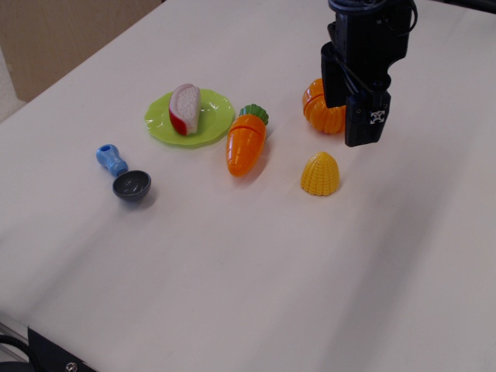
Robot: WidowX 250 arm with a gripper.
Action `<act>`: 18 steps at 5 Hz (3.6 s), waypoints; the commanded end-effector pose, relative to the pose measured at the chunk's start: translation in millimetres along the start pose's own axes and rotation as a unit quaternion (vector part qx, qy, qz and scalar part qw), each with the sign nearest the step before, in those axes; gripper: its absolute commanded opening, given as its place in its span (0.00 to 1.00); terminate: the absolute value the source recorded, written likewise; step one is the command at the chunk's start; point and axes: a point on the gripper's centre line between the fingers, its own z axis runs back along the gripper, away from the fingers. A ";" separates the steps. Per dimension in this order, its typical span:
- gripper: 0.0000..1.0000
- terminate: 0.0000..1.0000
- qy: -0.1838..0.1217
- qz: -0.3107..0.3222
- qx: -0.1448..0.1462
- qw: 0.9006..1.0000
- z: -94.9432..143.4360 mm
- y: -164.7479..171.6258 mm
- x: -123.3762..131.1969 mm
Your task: Take sushi off plate
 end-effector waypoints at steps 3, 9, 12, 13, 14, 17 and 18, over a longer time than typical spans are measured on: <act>1.00 0.00 -0.021 0.236 0.086 0.968 17.5 33.7 -59.5; 1.00 0.00 -0.035 0.469 0.113 0.875 0.9 123.6 -144.8; 1.00 0.00 -0.025 0.488 0.102 0.867 -19.6 138.6 -134.8; 1.00 0.00 -0.009 0.493 0.098 0.864 -30.0 142.1 -136.2; 1.00 0.00 -0.006 0.494 0.091 0.865 -36.2 140.6 -135.3; 0.00 0.00 0.007 0.445 0.113 0.888 2.0 125.7 -130.7; 0.00 0.00 -0.004 0.424 0.129 0.896 19.1 109.7 -127.9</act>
